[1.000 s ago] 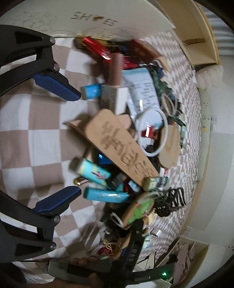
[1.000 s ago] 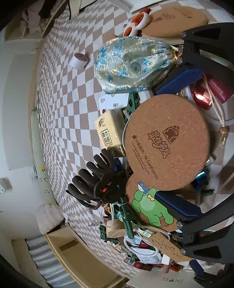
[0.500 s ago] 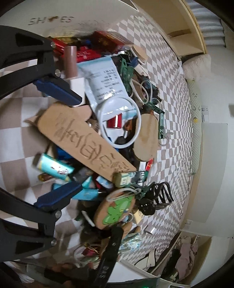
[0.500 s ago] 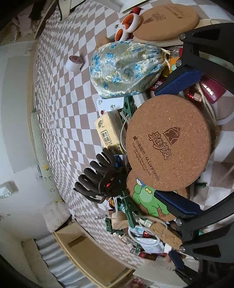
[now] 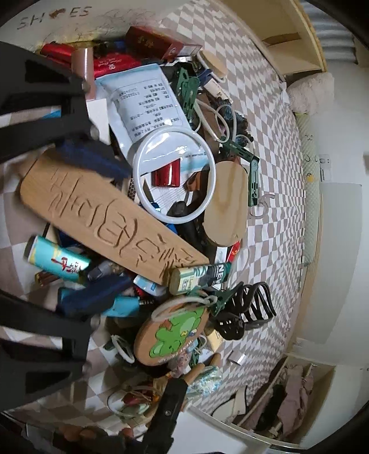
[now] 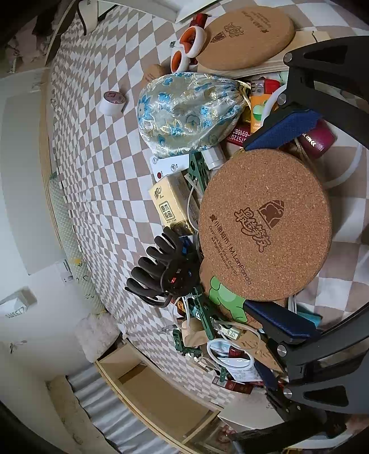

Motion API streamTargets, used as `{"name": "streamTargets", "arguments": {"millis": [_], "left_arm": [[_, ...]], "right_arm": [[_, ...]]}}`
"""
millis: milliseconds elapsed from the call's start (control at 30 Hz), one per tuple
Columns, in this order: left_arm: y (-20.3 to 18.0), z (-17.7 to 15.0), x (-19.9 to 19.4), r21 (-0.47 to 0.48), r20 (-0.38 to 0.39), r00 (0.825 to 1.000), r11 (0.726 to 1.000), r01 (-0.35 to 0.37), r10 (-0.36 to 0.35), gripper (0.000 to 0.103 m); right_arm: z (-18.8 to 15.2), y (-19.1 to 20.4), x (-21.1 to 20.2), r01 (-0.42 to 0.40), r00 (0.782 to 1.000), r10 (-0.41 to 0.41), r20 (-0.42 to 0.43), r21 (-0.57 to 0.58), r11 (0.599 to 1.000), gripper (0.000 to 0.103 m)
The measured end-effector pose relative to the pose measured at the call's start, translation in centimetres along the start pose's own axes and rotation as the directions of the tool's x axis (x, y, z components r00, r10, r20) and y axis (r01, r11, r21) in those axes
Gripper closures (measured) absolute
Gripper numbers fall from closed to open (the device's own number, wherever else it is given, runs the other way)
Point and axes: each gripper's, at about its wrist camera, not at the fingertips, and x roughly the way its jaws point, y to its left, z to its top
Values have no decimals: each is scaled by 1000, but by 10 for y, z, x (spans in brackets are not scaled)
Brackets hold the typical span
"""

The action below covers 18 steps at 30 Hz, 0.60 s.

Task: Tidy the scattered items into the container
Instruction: 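Grasp the carved wooden tag with the left tool while the right tool grasps the round cork coaster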

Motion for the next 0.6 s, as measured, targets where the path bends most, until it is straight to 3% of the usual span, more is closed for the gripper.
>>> {"name": "streamTargets", "arguments": {"millis": [167, 500, 600], "left_arm": [[-8, -6, -10, 15, -25, 999, 999, 44, -44, 59], [-18, -30, -30, 62, -62, 998, 998, 7, -3, 61], [-20, -37, -38, 79, -72, 997, 997, -5, 11, 61]], "right_arm": [[0, -1, -3, -5, 1000, 5, 3, 6, 1000, 3], [-3, 1, -14, -16, 1000, 16, 12, 0, 1000, 3], [-8, 7, -17, 17, 1000, -17, -1, -45, 999, 3]]}}
